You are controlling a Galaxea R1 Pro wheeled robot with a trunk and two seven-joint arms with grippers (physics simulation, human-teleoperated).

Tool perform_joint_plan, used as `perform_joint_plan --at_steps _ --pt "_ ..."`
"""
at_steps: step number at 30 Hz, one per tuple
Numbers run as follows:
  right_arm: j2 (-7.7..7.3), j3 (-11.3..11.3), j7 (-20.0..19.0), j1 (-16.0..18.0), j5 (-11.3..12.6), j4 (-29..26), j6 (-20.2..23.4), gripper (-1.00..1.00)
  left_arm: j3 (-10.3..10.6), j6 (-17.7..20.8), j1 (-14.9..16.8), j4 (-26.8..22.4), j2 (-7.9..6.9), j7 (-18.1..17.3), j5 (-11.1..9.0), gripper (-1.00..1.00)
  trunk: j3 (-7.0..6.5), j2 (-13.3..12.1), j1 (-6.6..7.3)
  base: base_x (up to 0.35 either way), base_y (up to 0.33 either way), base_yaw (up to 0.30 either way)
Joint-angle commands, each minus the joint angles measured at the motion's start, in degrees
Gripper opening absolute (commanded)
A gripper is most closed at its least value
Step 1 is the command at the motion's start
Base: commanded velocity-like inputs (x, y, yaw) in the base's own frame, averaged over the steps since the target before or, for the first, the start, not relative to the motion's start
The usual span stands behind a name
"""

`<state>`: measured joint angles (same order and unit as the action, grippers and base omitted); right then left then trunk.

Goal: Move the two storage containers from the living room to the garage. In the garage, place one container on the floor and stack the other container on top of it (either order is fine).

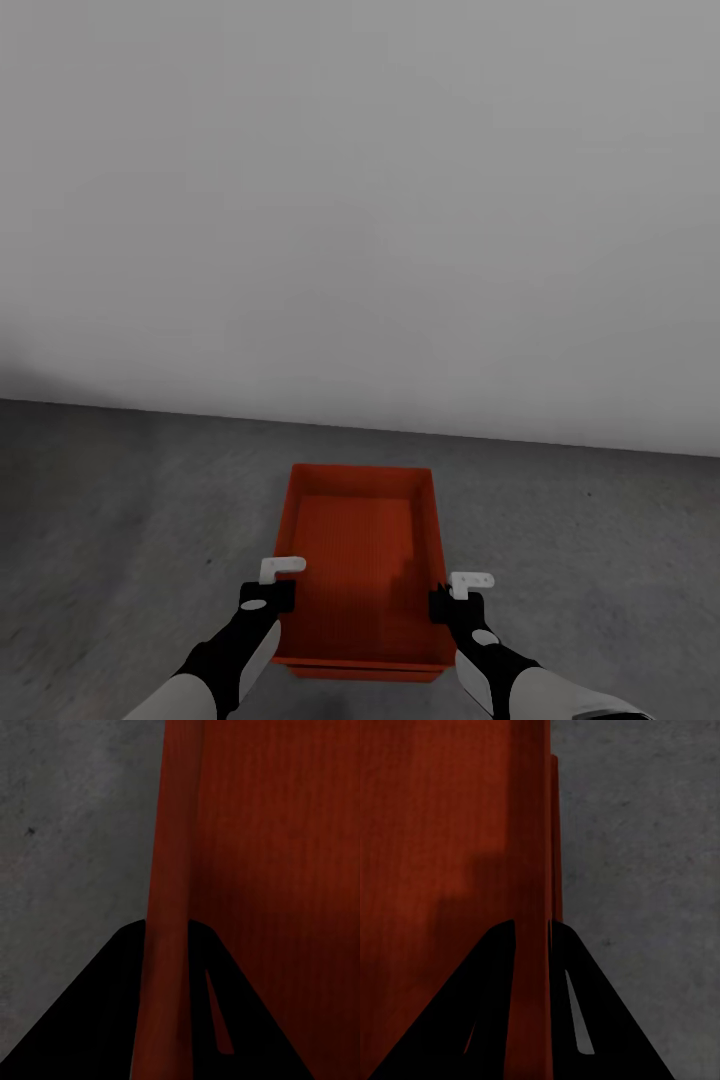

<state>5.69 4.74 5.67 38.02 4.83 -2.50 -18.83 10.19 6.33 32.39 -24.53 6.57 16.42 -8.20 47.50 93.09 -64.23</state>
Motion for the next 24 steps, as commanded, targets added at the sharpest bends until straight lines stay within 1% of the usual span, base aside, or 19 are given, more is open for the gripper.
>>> perform_joint_plan --at_steps 1,24 --pt "-0.68 -2.38 -0.22 0.04 0.27 -0.13 -2.27 -1.00 -2.19 0.35 0.03 0.00 -0.16 0.63 -1.12 -1.00 0.04 0.02 0.01 0.000 0.008 0.000" --pt "-0.68 -2.37 -0.22 0.04 0.27 -0.13 -2.27 -1.00 -2.11 0.35 0.02 0.01 0.02 1.06 -1.12 -1.00 0.04 0.02 0.01 0.000 0.001 0.000"
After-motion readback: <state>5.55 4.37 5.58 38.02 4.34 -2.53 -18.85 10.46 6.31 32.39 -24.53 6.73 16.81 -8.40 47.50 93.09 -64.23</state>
